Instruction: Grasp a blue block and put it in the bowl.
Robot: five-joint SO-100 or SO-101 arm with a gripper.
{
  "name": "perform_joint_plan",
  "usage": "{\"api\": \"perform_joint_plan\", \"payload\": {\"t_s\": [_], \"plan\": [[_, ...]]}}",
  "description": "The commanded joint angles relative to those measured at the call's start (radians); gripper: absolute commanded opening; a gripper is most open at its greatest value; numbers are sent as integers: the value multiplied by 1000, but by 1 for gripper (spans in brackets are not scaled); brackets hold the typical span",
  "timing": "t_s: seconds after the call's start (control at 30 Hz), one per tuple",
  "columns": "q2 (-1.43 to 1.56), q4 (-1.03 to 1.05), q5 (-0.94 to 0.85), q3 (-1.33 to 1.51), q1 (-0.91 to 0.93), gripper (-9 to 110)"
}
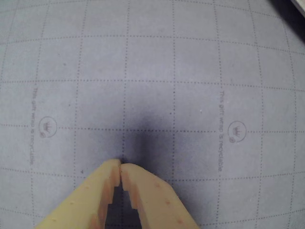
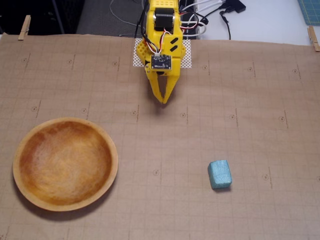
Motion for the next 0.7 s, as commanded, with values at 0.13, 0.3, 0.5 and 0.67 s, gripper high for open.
{"api": "perform_joint_plan", "payload": {"t_s": [0.13, 0.3, 0.5, 0.67], "plan": [[-26, 17, -6, -17, -15, -3], [-26, 17, -6, -17, -15, -3], [-14, 21, -3, -17, -9, -3], [-11, 11, -3, -40, -14, -3]]}}
